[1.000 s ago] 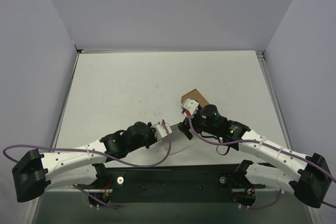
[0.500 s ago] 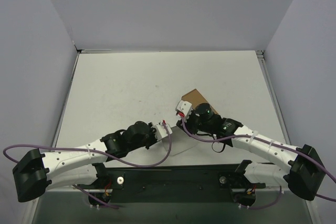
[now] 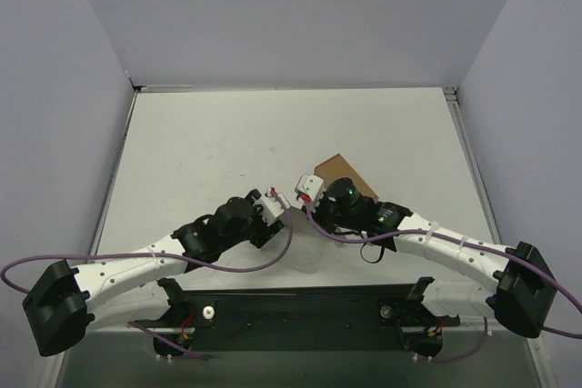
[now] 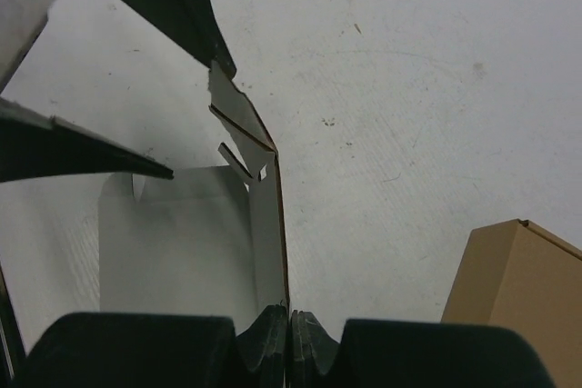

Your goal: Fold the paper box

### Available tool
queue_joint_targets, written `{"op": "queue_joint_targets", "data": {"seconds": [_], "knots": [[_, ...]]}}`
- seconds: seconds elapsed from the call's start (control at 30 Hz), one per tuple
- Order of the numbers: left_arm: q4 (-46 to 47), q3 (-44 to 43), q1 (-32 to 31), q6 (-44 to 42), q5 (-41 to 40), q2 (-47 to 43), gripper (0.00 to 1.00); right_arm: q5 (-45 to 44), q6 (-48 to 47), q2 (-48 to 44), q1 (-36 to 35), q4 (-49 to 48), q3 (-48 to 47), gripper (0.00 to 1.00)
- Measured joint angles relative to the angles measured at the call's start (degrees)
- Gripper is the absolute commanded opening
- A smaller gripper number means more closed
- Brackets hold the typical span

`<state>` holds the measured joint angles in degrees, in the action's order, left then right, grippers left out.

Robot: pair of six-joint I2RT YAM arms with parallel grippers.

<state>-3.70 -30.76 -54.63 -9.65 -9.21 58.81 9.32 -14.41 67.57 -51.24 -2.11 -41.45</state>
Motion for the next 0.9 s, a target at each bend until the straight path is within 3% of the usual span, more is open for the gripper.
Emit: {"op": "queue_joint_targets", "data": {"seconds": [0.2,0.37,0.6,0.77,0.8,0.83,0.9], "knots": [[3.1,0.4,3.3,5.1,-1.1,-1.7,0.89,-5.0,4.2,0.1,-0.6,0.5,0.3,0.0],[6.8,4.0,6.5,12.3,0.6,-6.1,0.89,-10.0,9.0,1.4,-0.6,1.5,1.0,0.0],[8.3,7.8,13.4,21.6,6.3,-5.4,0.86,-20.7,11.8,3.3,-4.6,2.7,2.7,0.0],[11.9,8.1,15.0,25.0,10.9,-2.6,0.81,-29.1,11.2,4.3,-10.0,2.6,2.7,0.0],[12.7,8.1,15.0,25.4,11.7,-1.6,0.79,-30.1,11.0,4.4,-10.6,2.5,2.7,0.0],[13.4,8.1,15.1,25.6,12.3,-0.8,0.68,-30.8,10.9,4.5,-10.9,2.5,2.7,0.0],[14.9,8.2,15.4,26.1,13.3,1.5,0.63,-32.0,10.5,4.4,-11.4,2.4,2.7,0.0]]}}
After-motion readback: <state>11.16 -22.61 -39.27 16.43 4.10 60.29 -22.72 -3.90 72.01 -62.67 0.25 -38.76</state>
